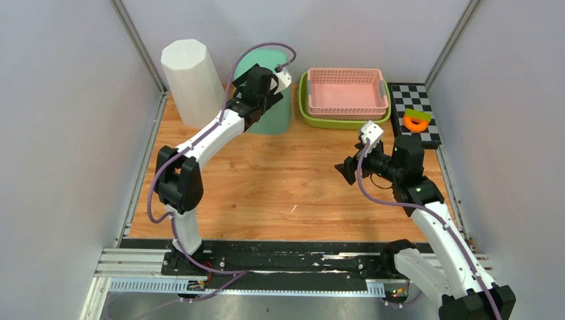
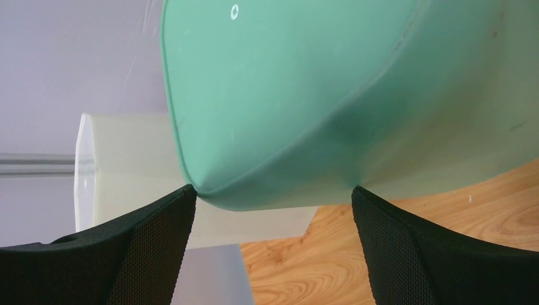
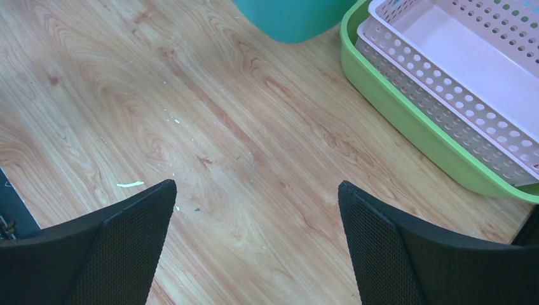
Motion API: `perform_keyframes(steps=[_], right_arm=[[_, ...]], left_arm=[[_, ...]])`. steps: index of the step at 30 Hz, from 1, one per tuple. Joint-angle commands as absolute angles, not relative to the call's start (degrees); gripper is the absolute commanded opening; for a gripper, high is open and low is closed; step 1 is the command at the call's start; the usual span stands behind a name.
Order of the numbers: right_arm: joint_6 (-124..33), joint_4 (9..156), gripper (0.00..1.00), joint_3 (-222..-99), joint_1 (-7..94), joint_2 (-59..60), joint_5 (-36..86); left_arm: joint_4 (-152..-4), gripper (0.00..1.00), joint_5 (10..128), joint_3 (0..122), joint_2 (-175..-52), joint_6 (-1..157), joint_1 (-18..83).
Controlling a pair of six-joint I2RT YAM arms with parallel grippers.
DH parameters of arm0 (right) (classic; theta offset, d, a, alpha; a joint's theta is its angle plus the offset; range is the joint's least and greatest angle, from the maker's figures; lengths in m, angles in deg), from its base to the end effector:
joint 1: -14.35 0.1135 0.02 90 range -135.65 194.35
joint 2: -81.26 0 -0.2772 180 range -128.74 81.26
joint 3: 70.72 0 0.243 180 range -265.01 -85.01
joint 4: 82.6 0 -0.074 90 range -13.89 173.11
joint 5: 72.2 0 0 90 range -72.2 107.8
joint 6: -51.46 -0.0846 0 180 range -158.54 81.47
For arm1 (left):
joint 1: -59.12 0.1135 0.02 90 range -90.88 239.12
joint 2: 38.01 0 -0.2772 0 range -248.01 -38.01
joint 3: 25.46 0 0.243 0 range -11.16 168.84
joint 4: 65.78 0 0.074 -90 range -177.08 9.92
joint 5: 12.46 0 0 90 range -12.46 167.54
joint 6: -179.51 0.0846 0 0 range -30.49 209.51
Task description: Turn the large container upside down
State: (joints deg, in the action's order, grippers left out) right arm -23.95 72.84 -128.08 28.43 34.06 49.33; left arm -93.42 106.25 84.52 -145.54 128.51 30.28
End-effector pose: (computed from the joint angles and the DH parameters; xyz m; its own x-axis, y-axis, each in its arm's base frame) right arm 0.1952 0.0946 0.3234 -0.0574 -0.2358 -0.9701 -0.7369 0.6656 -0.1181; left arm 0.4404 -0.1961 0.3251 -0.2631 0.7750 -0.5746 0.2675 0.6308 0.7284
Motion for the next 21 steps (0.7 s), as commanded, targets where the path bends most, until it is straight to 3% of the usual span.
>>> perform_keyframes(steps=[1, 21], right_arm=[[-24.40, 73.31, 1.00, -127.29, 27.59, 34.21, 50.26], [-24.34, 73.29, 1.00, -127.20, 27.55, 34.19, 50.31]], left_arm=[[-90.80, 0.93, 107.49, 86.27, -147.11, 129.69, 31.51], [-89.24, 0.93, 108.21, 89.18, -150.25, 131.15, 32.66]])
